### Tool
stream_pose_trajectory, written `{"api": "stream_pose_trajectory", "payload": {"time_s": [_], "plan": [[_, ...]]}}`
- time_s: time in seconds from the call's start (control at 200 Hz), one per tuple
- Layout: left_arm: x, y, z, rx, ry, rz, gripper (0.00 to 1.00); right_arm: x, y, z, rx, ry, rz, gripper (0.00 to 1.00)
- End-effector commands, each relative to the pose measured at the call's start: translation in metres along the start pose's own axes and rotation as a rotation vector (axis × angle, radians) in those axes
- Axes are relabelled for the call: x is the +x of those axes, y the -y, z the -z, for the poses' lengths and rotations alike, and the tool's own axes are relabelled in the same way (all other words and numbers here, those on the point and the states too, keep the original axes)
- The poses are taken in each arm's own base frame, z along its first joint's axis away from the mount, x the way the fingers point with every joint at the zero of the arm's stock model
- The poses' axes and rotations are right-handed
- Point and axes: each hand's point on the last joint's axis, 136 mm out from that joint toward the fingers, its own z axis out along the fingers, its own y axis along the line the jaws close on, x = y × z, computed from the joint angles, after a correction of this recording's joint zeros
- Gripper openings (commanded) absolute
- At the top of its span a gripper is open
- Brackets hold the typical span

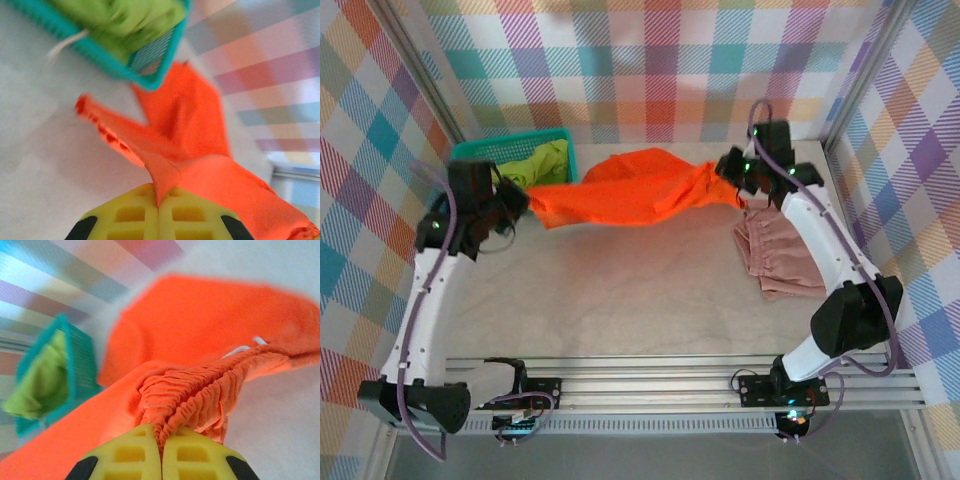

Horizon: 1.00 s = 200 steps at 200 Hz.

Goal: Fold and stack the shorts

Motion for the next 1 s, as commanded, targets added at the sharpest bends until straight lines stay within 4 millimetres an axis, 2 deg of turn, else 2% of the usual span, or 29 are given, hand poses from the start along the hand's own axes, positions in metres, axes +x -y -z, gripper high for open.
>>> {"api": "stream_pose_trajectory", "payload": {"time_s": [0.0, 0.13, 0.28, 0.435, 0.54, 0.63, 0.7, 0.755, 0.87, 0.995], "plan": [[-0.039, 0.036, 0.024, 0.048, 0.107, -0.069, 0.0, -0.032, -0.041, 0.032, -0.085, 0.052, 0.073, 0.0], [-0.084, 0.079, 0.058, 0.119, 0.241, -0.1, 0.0, -0.066, -0.09, 0.069, -0.218, 0.148, 0.124, 0.0], [-0.117, 0.113, 0.101, 0.213, 0.36, -0.116, 0.0, -0.082, -0.13, 0.114, -0.357, 0.227, 0.168, 0.0], [-0.137, 0.133, 0.144, 0.284, 0.473, -0.132, 0.0, -0.084, -0.151, 0.151, -0.446, 0.283, 0.212, 0.0], [-0.14, 0.138, 0.154, 0.313, 0.498, -0.127, 0.0, -0.08, -0.151, 0.152, -0.447, 0.278, 0.226, 0.0], [-0.139, 0.139, 0.147, 0.312, 0.483, -0.118, 0.0, -0.078, -0.144, 0.138, -0.421, 0.251, 0.23, 0.0], [-0.137, 0.142, 0.13, 0.319, 0.441, -0.109, 0.0, -0.077, -0.138, 0.121, -0.4, 0.223, 0.223, 0.0], [-0.134, 0.145, 0.112, 0.33, 0.398, -0.097, 0.0, -0.077, -0.135, 0.107, -0.392, 0.203, 0.216, 0.0], [-0.13, 0.154, 0.068, 0.351, 0.304, -0.07, 0.0, -0.077, -0.128, 0.061, -0.368, 0.132, 0.198, 0.0], [-0.131, 0.162, 0.022, 0.344, 0.261, -0.067, 0.0, -0.08, -0.135, 0.019, -0.383, 0.087, 0.212, 0.0]]}}
